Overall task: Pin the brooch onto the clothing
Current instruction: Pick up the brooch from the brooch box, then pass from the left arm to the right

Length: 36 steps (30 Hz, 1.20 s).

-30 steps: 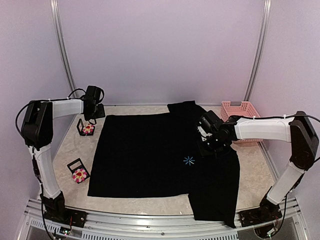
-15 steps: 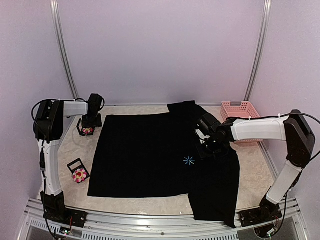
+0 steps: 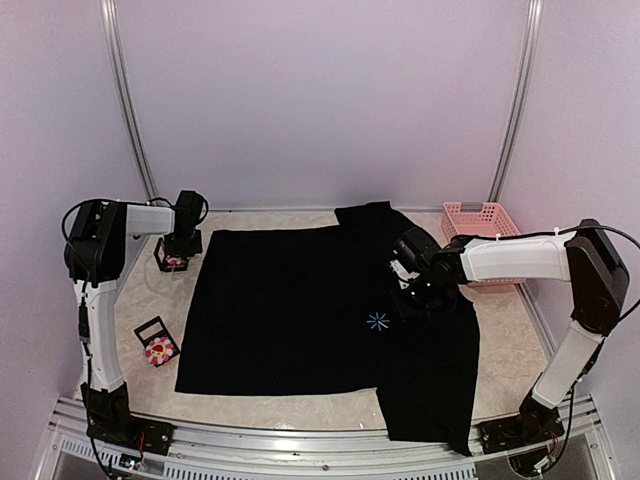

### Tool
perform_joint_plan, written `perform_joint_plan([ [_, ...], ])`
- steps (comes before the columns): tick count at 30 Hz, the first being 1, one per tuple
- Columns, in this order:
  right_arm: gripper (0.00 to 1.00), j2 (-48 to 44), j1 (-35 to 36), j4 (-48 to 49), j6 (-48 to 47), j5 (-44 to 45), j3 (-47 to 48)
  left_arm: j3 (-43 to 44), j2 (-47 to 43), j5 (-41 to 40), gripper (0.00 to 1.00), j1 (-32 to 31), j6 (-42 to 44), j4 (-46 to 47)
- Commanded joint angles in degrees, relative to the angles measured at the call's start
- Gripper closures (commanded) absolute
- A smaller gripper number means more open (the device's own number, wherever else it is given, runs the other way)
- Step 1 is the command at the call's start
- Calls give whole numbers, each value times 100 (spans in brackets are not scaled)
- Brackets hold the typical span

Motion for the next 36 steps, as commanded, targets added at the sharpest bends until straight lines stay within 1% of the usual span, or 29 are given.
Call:
perform_joint_plan([
  [1, 68, 85, 58, -57, 44, -37, 107, -230, -200, 174, 85, 15, 36, -6],
  [6, 68, 117, 65, -81, 36, -34, 150, -322, -316, 159, 100, 16, 122, 29],
  [17, 68, 127, 72, -151, 7, 38, 200, -745, -869, 201, 100, -71, 332, 257],
  [26, 67, 73, 85, -226, 9, 51, 299, -739, -1379, 319, 100, -349, 577, 286],
  [29, 67, -40, 82, -197, -3, 26, 315, -744, -1559, 444, 100, -608, 760, 382],
  [31, 67, -153, 87, -179, -41, 40, 332, -768, -1734, 551, 100, -894, 1018, 495],
  [36, 67, -683, 84, 11, -369, -137, 335, -862, -2401, 1203, 100, -1651, 1538, 767],
])
